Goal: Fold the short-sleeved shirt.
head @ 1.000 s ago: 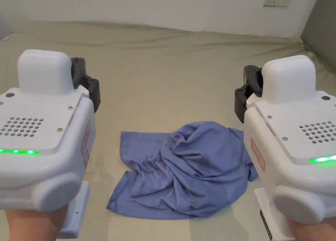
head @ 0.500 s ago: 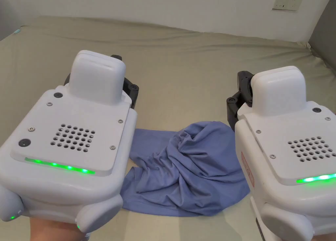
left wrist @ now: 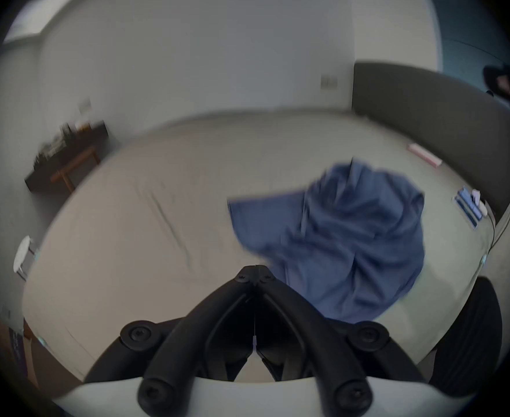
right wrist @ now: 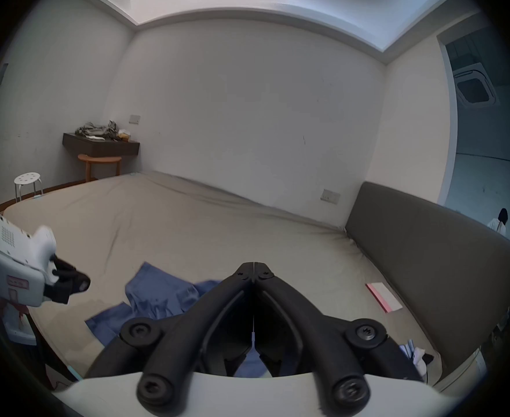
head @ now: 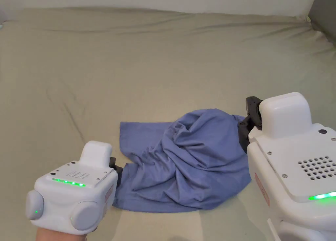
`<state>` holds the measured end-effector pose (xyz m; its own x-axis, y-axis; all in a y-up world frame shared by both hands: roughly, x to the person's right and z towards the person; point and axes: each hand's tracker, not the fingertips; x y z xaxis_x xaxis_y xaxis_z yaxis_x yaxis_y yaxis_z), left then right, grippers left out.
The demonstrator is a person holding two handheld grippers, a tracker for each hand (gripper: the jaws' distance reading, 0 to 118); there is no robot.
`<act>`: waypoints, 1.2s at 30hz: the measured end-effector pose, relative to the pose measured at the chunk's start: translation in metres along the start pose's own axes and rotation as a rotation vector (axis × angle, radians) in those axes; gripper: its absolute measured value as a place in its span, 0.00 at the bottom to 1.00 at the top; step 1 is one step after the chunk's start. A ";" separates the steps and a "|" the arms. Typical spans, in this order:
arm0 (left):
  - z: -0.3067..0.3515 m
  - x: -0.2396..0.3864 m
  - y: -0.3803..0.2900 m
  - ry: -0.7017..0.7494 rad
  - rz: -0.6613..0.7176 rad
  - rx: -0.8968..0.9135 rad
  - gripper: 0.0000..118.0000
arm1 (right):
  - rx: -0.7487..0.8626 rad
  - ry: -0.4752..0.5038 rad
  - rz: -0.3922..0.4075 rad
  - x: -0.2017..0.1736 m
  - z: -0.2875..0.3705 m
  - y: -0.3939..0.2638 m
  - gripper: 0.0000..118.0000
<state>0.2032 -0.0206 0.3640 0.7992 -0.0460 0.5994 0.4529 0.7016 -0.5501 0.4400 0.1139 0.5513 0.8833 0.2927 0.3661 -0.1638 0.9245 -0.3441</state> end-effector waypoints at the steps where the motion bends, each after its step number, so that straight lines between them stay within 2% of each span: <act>1: -0.014 0.000 -0.009 -0.006 0.016 -0.056 0.09 | -0.016 -0.005 -0.007 0.004 -0.003 -0.006 0.01; 2: -0.026 -0.001 -0.016 -0.023 0.046 -0.087 0.30 | -0.035 -0.011 -0.013 0.008 -0.004 -0.012 0.01; 3: -0.037 -0.002 -0.020 -0.024 0.060 -0.121 0.76 | -0.051 -0.017 -0.016 0.011 -0.006 -0.016 0.01; 4: -0.050 -0.001 -0.026 -0.034 0.075 -0.176 0.99 | -0.063 -0.024 -0.018 0.015 -0.007 -0.022 0.01; 6: -0.068 0.001 -0.037 -0.026 0.073 -0.241 0.97 | -0.087 -0.037 -0.015 0.021 -0.008 -0.029 0.01; 14: -0.073 0.014 -0.040 -0.010 0.070 -0.223 0.77 | -0.177 -0.063 0.004 0.043 -0.021 -0.052 0.01; 16: -0.069 0.015 -0.038 -0.020 0.053 -0.211 0.62 | -0.202 -0.053 0.003 0.046 -0.031 -0.056 0.01; 17: -0.067 0.017 -0.037 -0.028 0.043 -0.202 0.49 | -0.211 -0.046 0.004 0.047 -0.036 -0.058 0.01; 18: -0.063 0.021 -0.035 -0.034 0.035 -0.189 0.19 | -0.226 -0.036 0.010 0.049 -0.045 -0.060 0.01; 19: -0.059 0.024 -0.034 -0.054 0.024 -0.163 0.02 | -0.250 -0.026 0.017 0.052 -0.057 -0.063 0.01; 20: -0.055 0.026 -0.034 -0.028 0.016 -0.149 0.02 | -0.286 -0.011 0.020 0.055 -0.070 -0.066 0.02; 21: -0.052 0.026 -0.033 -0.032 0.001 -0.145 0.02 | -0.315 0.004 0.014 0.059 -0.083 -0.068 0.08; 22: -0.047 0.022 -0.031 -0.037 0.004 -0.127 0.02 | -0.340 0.017 0.005 0.063 -0.099 -0.072 0.18; 23: -0.041 0.017 -0.029 -0.039 0.035 -0.107 0.02 | -0.379 0.032 0.000 0.068 -0.118 -0.077 0.37; 24: -0.036 0.013 -0.026 -0.047 0.054 -0.098 0.02 | -0.436 0.045 0.009 0.072 -0.136 -0.081 0.68; 25: -0.026 0.009 -0.022 -0.048 0.074 -0.073 0.02 | -0.491 0.066 0.018 0.079 -0.159 -0.088 0.83; 26: -0.020 0.005 -0.020 -0.046 0.076 -0.059 0.02 | -0.515 0.073 0.015 0.083 -0.175 -0.094 0.86; 30: 0.002 -0.010 -0.010 -0.037 0.093 -0.021 0.02 | -0.695 0.074 0.044 0.092 -0.255 -0.128 0.86; 34: 0.011 -0.012 -0.013 -0.038 0.090 -0.023 0.02 | -0.812 0.052 0.049 0.092 -0.319 -0.166 0.86; 36: 0.010 -0.010 -0.017 -0.028 0.070 -0.031 0.02 | -0.830 0.070 0.026 0.090 -0.337 -0.177 0.86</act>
<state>0.1830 -0.0252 0.3732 0.8183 0.0223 0.5743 0.4085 0.6804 -0.6085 0.6964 -0.1057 0.3535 0.9134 0.2704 0.3041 0.1685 0.4289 -0.8875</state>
